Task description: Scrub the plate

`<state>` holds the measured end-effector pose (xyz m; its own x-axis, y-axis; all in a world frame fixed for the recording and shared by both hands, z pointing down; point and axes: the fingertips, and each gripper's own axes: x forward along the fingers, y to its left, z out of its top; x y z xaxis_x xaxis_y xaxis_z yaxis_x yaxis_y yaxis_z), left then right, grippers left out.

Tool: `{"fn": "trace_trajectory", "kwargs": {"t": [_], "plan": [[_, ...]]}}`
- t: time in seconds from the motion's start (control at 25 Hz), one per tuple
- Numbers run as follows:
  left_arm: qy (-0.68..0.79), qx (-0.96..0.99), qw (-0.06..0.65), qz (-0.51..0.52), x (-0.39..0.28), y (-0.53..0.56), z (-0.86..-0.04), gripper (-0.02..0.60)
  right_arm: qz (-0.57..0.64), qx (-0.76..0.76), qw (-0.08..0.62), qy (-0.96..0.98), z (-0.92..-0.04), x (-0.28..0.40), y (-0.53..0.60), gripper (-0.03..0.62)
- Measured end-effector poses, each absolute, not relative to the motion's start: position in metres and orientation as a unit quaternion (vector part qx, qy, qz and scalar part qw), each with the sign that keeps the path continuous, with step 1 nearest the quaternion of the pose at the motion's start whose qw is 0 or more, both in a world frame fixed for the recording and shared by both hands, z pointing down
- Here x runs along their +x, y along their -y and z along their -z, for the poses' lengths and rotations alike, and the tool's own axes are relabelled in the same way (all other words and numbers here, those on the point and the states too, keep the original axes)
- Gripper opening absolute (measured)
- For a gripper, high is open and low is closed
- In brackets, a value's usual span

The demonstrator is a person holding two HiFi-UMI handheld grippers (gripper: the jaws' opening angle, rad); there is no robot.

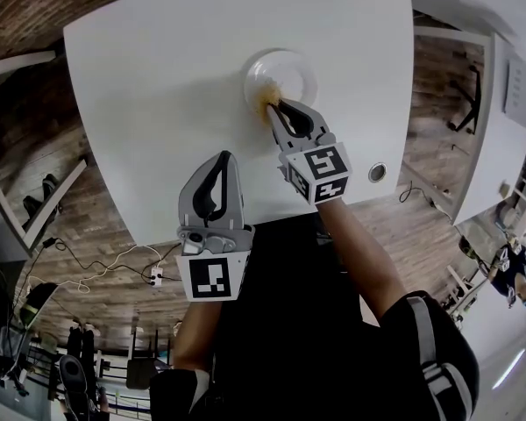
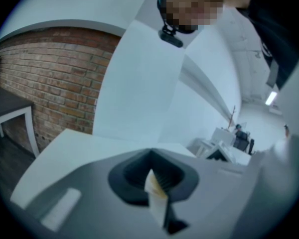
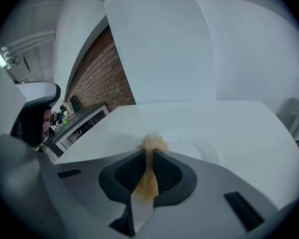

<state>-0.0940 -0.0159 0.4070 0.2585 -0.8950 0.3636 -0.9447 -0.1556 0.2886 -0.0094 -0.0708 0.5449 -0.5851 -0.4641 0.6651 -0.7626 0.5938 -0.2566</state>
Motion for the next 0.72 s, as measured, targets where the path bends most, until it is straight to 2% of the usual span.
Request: {"fn": "trace_trajectory", "kwargs": {"t": [0.4, 0.72], "plan": [[0.608, 0.757, 0.232, -0.055, -0.098, 0.018, -0.407, 0.000, -0.271, 0.345, 0.254, 0.862, -0.539, -0.041, 0.086, 0.041], [0.591, 0.770, 0.233, -0.058, -0.084, 0.023, -0.408, 0.002, -0.282, 0.364, 0.253, 0.851, -0.545, -0.023, 0.087, 0.041]]}}
